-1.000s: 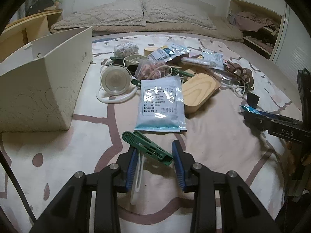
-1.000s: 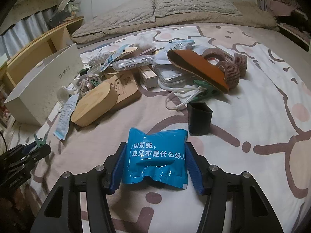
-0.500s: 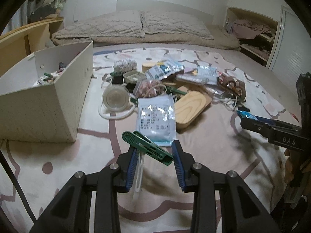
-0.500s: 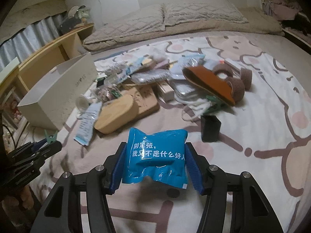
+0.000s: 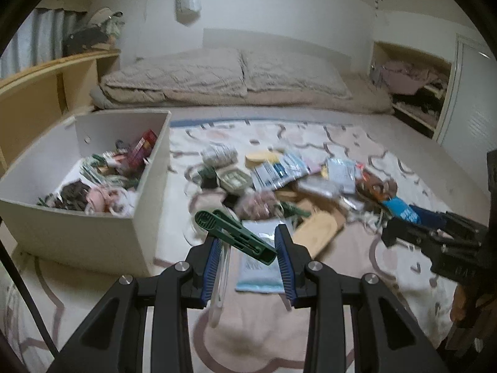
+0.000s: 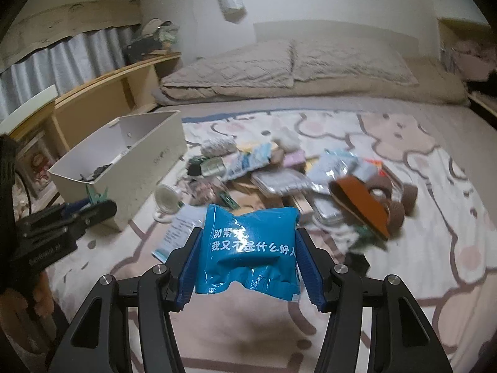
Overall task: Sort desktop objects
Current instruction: 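Carry the green clothespin with left gripper while right gripper carries the blue packet to the white box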
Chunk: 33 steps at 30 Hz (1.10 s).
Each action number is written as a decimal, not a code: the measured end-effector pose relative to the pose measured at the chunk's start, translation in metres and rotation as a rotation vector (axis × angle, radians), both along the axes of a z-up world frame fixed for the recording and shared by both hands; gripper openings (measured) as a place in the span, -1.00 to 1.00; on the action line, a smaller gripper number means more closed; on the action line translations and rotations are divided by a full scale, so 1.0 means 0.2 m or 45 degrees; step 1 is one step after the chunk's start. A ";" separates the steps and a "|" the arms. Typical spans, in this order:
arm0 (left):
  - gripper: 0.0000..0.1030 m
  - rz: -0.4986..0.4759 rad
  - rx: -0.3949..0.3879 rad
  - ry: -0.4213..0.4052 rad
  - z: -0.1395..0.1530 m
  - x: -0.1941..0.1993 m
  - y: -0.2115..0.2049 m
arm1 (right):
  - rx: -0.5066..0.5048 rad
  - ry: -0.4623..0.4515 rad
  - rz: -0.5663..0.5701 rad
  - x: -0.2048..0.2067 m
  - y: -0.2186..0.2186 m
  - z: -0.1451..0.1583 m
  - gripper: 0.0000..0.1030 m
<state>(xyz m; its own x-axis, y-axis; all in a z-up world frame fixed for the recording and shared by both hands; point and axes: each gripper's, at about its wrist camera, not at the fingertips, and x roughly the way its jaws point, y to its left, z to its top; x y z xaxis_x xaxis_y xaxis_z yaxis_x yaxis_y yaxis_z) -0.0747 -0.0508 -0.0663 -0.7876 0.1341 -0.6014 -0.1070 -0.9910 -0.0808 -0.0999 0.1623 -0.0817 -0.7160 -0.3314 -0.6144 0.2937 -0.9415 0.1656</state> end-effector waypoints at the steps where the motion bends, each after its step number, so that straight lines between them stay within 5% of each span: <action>1: -0.32 0.009 -0.001 0.012 0.02 0.00 -0.02 | -0.002 0.013 0.016 -0.01 -0.02 0.02 0.14; 19: -0.32 0.312 0.033 0.157 0.28 -0.21 -0.47 | -0.048 0.092 0.222 -0.09 -0.27 0.17 0.14; 25: -0.32 0.443 -0.052 0.147 0.32 -0.27 -0.62 | -0.040 0.132 0.276 -0.15 -0.37 0.25 0.14; 33: -0.32 0.574 -0.022 0.110 0.31 -0.33 -0.86 | -0.047 0.144 0.365 -0.23 -0.55 0.29 0.14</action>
